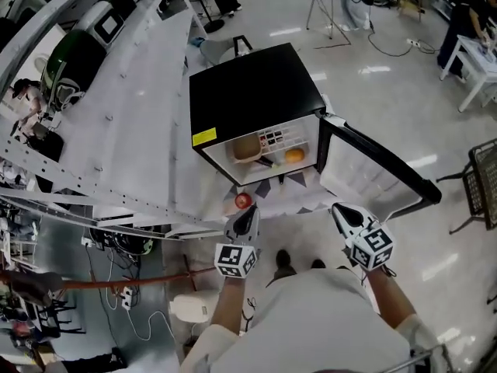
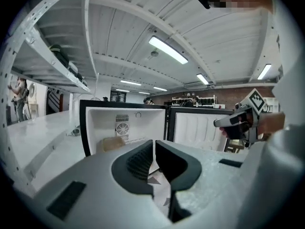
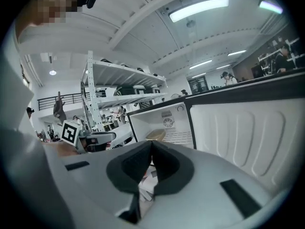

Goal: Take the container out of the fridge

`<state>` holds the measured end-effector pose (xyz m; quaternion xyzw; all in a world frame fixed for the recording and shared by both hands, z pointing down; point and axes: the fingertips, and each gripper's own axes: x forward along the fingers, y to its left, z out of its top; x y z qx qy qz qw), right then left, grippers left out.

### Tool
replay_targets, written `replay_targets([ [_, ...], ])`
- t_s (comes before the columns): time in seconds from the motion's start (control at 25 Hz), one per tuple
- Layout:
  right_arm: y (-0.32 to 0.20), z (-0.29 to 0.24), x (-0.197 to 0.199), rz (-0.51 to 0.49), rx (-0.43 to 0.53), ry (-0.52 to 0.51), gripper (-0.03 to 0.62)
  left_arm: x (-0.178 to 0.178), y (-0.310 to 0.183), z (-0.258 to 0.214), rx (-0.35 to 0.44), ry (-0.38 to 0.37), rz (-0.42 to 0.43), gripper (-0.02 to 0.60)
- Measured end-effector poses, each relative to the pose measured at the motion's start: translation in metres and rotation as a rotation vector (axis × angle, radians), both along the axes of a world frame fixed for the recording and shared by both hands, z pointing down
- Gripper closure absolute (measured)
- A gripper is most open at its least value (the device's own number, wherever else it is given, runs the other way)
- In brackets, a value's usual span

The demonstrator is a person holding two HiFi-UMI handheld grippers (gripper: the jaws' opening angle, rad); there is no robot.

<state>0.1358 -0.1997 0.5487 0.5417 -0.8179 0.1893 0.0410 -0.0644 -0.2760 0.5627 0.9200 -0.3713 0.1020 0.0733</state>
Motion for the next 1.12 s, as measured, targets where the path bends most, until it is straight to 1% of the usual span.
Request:
replay_targets([
  [0.12,-0.001,-0.001,0.005,0.062,-0.004,0.000,0.588,0.000,-0.030,0.004,0.092,-0.137,0.026,0.575],
  [0.24,0.000,0.000,0.008,0.111,-0.012,0.007,0.588,0.000,-0.060,0.004,0.240,-0.301,0.033,0.575],
  [0.28,0.000,0.001,0.009,0.126,-0.015,0.010,0.588,0.000,-0.070,0.005,0.281,-0.340,0.036,0.574],
  [0.36,0.000,0.003,0.008,0.150,-0.021,0.019,0.588,0.001,-0.088,0.008,0.329,-0.375,0.038,0.572],
  [0.4,0.001,0.003,0.006,0.157,-0.024,0.027,0.588,0.002,-0.097,0.012,0.338,-0.385,0.039,0.571],
  [0.52,-0.001,0.003,-0.001,0.173,-0.030,0.040,0.588,0.007,-0.117,0.034,0.338,-0.444,0.069,0.527],
  [0.68,-0.001,0.001,-0.006,0.210,-0.031,0.041,0.588,0.019,-0.138,0.067,0.391,-0.595,0.144,0.474],
  [0.8,0.001,-0.001,-0.004,0.242,-0.035,0.050,0.588,0.028,-0.155,0.085,0.439,-0.691,0.180,0.415],
  [0.84,0.003,0.000,-0.003,0.254,-0.040,0.054,0.588,0.030,-0.161,0.089,0.456,-0.713,0.182,0.392],
  [0.96,0.008,0.002,0.001,0.291,-0.057,0.061,0.588,0.036,-0.176,0.099,0.500,-0.761,0.189,0.355],
  [1.12,0.012,0.006,0.003,0.328,-0.073,0.060,0.588,0.043,-0.189,0.120,0.500,-0.824,0.225,0.347],
])
